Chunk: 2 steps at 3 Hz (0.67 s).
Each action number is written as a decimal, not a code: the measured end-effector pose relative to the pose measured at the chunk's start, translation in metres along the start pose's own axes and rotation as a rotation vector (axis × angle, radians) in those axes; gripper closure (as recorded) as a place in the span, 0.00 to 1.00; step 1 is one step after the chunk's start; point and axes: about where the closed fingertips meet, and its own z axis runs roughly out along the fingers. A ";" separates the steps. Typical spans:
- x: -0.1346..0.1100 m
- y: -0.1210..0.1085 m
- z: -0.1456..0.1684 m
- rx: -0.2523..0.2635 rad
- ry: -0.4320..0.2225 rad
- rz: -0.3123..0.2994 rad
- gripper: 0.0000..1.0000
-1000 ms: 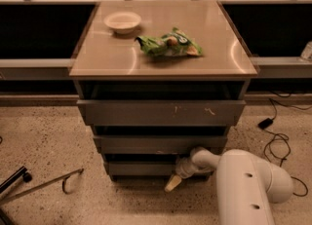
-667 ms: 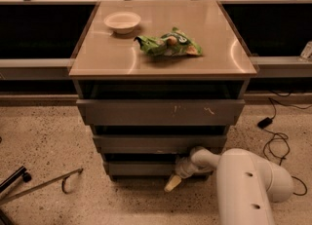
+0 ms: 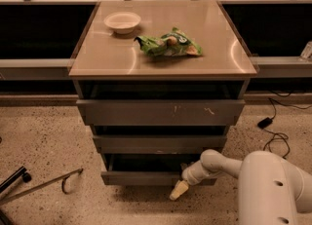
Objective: Open bottom drawer
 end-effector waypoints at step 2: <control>0.016 0.032 0.018 -0.124 0.042 0.036 0.00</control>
Offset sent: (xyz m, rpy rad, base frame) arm -0.1079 0.0159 -0.0391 0.0304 0.3532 0.1423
